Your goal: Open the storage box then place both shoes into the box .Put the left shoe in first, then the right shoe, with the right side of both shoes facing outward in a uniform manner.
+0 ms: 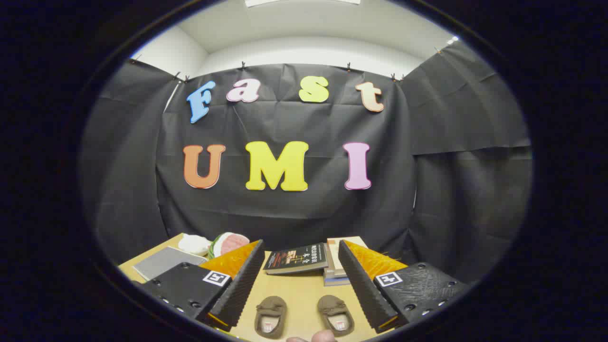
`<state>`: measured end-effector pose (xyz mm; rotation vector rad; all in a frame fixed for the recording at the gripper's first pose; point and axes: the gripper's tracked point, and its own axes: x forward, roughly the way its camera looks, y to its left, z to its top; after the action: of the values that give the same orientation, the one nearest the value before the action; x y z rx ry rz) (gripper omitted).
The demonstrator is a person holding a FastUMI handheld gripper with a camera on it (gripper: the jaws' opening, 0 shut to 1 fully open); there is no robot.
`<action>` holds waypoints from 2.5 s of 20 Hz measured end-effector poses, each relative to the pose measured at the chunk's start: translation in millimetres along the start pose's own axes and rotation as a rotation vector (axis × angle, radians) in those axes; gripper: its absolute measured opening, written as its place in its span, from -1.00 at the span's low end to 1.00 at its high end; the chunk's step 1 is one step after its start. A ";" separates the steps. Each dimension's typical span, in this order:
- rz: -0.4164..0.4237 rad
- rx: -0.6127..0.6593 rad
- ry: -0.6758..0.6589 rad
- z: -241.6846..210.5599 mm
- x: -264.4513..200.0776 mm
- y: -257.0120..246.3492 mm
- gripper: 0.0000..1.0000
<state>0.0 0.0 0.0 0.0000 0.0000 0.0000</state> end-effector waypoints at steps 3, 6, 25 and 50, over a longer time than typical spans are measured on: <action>0.032 -0.009 -0.005 2.8 1.3 7.1 0.90; 0.063 -0.001 0.015 -1.8 2.8 13.6 0.90; 0.119 0.023 0.057 -10.6 -3.8 41.9 0.90; 0.648 0.339 0.688 -219.8 6.2 251.1 0.91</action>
<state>6.2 251.1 -219.8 0.3392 0.6876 0.6479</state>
